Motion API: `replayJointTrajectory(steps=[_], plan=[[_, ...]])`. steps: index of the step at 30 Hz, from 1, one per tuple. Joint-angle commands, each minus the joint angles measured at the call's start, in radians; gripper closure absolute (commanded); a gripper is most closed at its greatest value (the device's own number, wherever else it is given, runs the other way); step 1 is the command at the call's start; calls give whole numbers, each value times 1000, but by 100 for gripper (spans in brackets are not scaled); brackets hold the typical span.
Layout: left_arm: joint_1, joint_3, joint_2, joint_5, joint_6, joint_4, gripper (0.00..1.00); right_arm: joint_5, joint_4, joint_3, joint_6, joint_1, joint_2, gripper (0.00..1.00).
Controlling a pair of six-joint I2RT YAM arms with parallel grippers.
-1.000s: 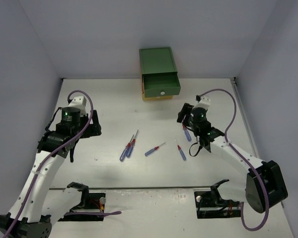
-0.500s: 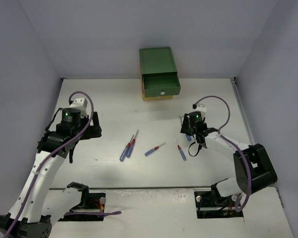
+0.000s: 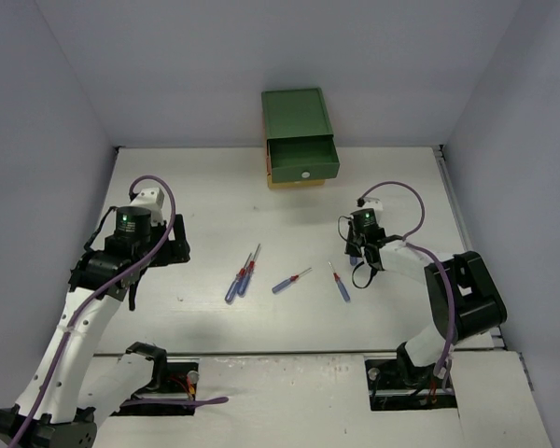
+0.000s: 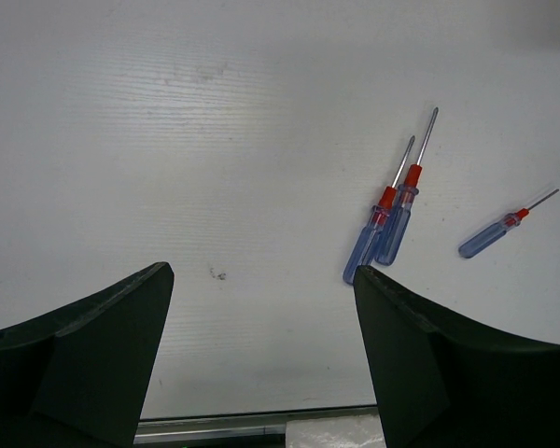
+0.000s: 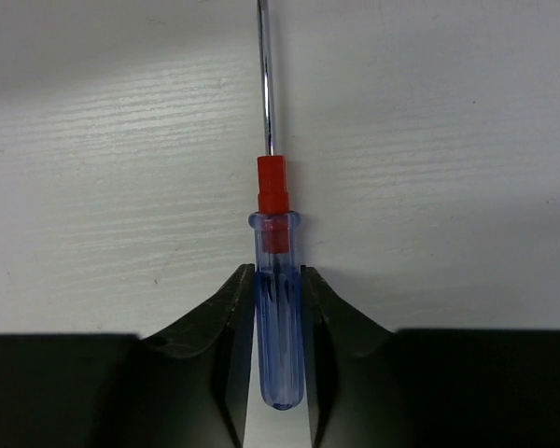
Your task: Sort the tools into containers
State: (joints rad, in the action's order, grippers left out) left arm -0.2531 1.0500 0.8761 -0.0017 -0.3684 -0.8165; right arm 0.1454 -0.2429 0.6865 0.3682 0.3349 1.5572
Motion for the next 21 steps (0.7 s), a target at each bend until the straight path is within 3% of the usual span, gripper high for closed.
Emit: replayJointTrajectory(steps=[1,4,8,13,18,21], plan=[[0,13,2,-2,21,20,25,17,-31,51,-17,-15,5,92],[0,18,10,-3,23,21,25,18,-30,51,-23,-18,-5,100],[0,23,24,-3,23,22,25,20,-28,53,-37,-25,-26,100],[0,33,27,-3,26,22,25,72,-1,83,-88,-22,-211,100],[0,42,38,-3,26,23,25,56,40,220,-288,-22,-351,100],[0,47,44,-3,27,23,25,-16,40,336,-406,-22,-340,100]])
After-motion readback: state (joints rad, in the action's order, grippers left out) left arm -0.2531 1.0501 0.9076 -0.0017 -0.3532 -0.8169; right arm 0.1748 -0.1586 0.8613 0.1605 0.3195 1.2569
